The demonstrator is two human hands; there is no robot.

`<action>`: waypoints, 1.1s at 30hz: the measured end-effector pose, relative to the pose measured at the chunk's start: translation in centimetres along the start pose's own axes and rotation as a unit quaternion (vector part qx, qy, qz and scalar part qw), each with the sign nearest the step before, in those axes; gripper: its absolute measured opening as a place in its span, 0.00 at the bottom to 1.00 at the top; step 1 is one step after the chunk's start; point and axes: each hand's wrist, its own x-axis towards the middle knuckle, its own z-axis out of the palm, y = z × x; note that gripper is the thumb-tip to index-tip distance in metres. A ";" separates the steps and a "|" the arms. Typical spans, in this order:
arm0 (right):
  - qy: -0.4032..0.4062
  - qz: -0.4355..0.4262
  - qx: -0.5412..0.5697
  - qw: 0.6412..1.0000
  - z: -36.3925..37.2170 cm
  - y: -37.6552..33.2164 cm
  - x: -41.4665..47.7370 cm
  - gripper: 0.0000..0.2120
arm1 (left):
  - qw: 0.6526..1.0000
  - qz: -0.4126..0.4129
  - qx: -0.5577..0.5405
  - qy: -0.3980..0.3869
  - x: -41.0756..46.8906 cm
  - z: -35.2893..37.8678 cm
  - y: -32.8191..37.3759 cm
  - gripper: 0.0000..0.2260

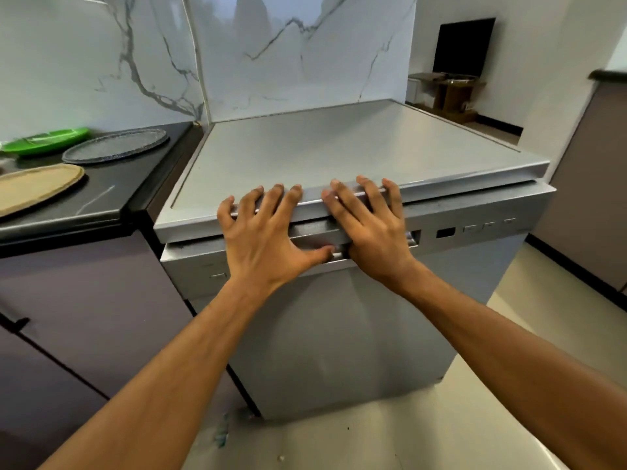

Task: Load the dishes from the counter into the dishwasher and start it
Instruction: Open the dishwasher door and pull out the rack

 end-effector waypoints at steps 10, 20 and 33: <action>-0.247 0.048 0.080 0.965 -11.4 -2.9 -3.6 0.28 | 0.984 0.009 -0.015 -0.179 -7.5 -5.6 2.8 0.45; -0.509 0.082 0.228 0.826 -24.4 -4.2 -7.7 0.41 | 0.950 -0.055 -0.093 -0.291 -18.9 -15.3 7.9 0.43; -0.712 0.240 0.184 0.634 -36.5 -9.3 -17.9 0.36 | 0.828 -0.091 -0.142 -0.535 -30.8 -19.5 12.1 0.29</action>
